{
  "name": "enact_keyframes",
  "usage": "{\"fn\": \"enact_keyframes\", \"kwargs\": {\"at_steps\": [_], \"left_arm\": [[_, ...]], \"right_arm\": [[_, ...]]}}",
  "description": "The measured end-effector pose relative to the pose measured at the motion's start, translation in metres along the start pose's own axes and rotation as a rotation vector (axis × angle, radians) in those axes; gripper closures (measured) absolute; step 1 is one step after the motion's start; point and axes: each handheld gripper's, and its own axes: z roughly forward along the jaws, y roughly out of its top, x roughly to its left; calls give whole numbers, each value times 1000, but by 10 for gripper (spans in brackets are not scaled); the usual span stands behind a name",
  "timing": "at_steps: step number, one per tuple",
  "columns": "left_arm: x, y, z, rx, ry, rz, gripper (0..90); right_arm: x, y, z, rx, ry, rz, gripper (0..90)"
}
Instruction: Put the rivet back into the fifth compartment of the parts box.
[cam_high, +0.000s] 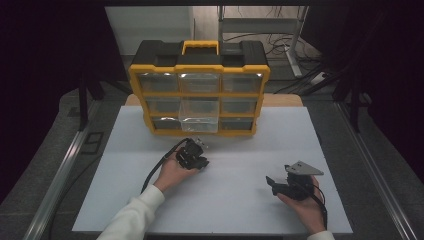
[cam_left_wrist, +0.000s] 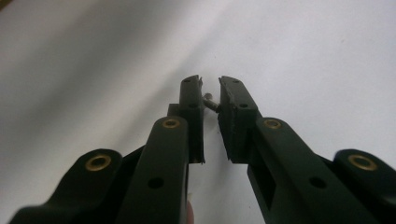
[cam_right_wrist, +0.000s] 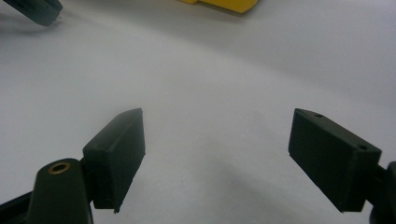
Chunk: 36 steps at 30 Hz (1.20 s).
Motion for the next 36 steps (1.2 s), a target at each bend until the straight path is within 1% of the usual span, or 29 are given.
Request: {"fn": "enact_keyframes", "kwargs": {"at_steps": [5, 7, 13, 16, 21, 24, 29, 36], "left_arm": [[1, -2, -10, -13, 4, -2, 804], [2, -4, -14, -19, 15, -3, 804], [4, -8, -27, -33, 15, 0, 804], [5, -10, -34, -44, 26, 1, 804], [9, -17, -43, -60, 30, -18, 804], [13, -20, -51, -68, 41, -26, 804], [20, -27, -65, -94, 53, -50, 804], [29, -35, -80, -125, 67, -74, 804]], "right_arm": [[0, 0, 0, 0, 0, 0, 194], [0, 0, 0, 0, -1, 0, 194], [0, 0, 0, -1, -1, 1, 194], [0, 0, 0, 1, -2, 2, 194], [1, 0, 0, 2, -2, 3, 194], [1, 0, 0, 1, -4, 5, 194], [1, 0, 0, 4, -1, 4, 194], [1, 1, 1, 4, -1, 5, 194]]}}
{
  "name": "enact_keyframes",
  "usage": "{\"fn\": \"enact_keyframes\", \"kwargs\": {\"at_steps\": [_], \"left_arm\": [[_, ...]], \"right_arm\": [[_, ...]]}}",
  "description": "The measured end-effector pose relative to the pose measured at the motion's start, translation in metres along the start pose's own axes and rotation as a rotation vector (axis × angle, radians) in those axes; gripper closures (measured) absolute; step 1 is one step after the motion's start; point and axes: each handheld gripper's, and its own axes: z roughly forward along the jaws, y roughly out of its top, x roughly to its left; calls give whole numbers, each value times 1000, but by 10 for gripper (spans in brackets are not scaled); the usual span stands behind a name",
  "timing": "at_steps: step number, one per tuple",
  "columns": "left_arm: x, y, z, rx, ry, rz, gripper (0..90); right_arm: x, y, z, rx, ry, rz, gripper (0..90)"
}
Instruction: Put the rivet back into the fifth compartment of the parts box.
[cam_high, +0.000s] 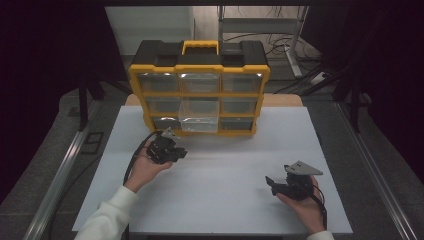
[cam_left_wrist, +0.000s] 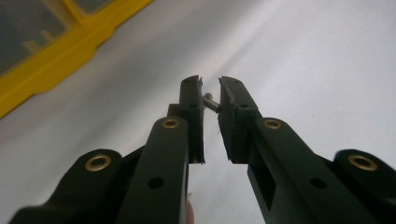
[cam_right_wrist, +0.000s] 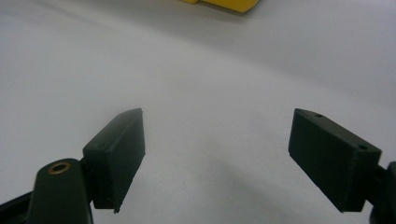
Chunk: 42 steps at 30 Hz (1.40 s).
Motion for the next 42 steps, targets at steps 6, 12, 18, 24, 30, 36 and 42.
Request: {"fn": "enact_keyframes", "kwargs": {"at_steps": [6, 12, 18, 24, 30, 36, 42], "left_arm": [[10, -3, -12, -19, 8, -23, 804], [16, -2, -25, -44, 21, -36, 804], [21, 1, -40, -67, 37, -39, 804], [24, 7, -53, -91, 46, -42, 804], [23, 16, -66, -115, 62, -32, 804], [22, 25, -79, -136, 73, -26, 804], [21, 36, -88, -141, 82, -17, 803]], "right_arm": [[0, 0, 0, 1, 1, -1, 194], [0, 0, 0, 1, 0, -1, 194], [0, 0, 0, -1, -1, 2, 194], [0, 1, 0, -2, -1, 3, 194], [0, 1, 0, -3, -1, 4, 194], [0, 1, 0, -4, 0, 4, 194], [0, 1, -1, -5, 0, 6, 193]]}}
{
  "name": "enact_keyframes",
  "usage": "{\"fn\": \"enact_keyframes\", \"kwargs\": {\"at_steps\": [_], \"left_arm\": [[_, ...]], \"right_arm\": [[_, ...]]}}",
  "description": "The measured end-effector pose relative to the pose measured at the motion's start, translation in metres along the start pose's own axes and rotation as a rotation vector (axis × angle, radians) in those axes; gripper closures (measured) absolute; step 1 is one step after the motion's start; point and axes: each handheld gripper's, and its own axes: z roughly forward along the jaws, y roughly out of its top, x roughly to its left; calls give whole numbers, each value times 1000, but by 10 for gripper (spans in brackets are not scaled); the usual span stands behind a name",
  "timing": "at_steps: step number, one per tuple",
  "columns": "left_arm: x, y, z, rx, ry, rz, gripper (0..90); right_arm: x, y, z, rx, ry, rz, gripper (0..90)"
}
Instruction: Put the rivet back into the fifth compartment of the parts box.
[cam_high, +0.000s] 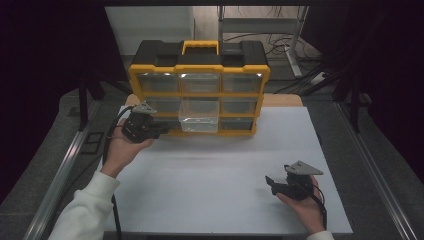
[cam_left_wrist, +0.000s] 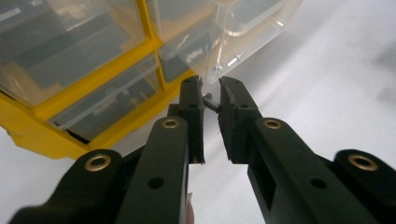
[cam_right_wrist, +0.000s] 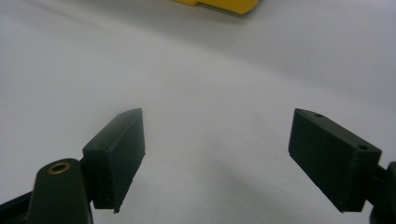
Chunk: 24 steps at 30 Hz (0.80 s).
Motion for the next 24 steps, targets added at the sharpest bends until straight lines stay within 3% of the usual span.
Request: {"fn": "enact_keyframes", "kwargs": {"at_steps": [8, 24], "left_arm": [[-1, 13, -11, -24, 5, 5, 803], [3, 25, -18, -45, 8, -2, 803]], "right_arm": [[0, 0, 0, -2, 1, 1, 194], [0, 0, 0, 1, 2, 2, 194]]}}
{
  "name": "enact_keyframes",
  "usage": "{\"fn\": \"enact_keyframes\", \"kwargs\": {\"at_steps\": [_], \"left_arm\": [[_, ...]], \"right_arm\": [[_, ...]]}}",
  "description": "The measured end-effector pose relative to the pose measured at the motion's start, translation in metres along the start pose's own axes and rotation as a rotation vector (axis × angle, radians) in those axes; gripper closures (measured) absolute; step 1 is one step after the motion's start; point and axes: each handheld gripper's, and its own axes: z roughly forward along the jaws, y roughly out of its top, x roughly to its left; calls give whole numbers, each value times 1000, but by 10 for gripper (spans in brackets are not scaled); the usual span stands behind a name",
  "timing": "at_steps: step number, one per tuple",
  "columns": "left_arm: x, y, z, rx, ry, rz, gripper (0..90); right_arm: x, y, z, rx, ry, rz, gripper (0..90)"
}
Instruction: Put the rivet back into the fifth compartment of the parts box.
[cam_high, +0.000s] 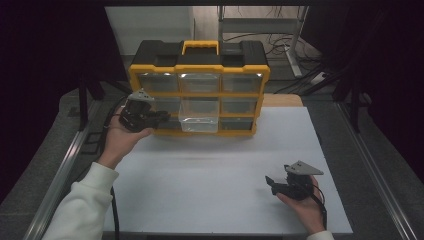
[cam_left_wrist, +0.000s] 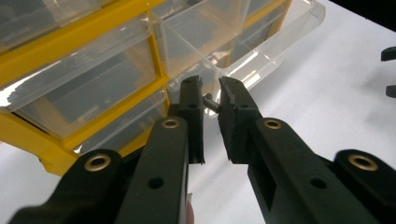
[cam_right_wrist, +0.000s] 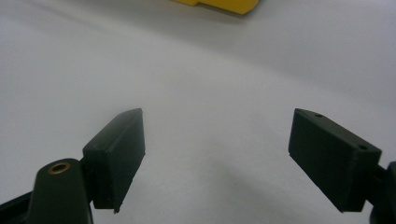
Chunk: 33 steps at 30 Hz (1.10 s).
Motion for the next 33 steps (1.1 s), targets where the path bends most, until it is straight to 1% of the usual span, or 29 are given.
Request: {"fn": "enact_keyframes", "kwargs": {"at_steps": [6, 12, 16, 18, 24, 27, 33], "left_arm": [[2, 8, -4, -19, -7, -10, 802], [0, 18, 2, -28, -21, -14, 802], [-4, 25, 9, -19, -29, -10, 802], [-6, 30, 14, -23, -39, -14, 802], [-11, 37, 31, -18, -42, -6, 801], [-12, 41, 37, -21, -58, -13, 801], [-19, 49, 48, -14, -61, -6, 800]], "right_arm": [[0, 0, 0, -1, 1, 3, 193], [0, 0, 0, -1, 3, 3, 194], [0, 0, 1, 1, 4, 0, 194], [0, 0, 0, 0, 4, -1, 194], [0, 0, 0, 1, 4, -2, 194], [0, 0, 0, 0, 4, -1, 194], [0, 0, 0, 1, 4, -2, 194]]}}
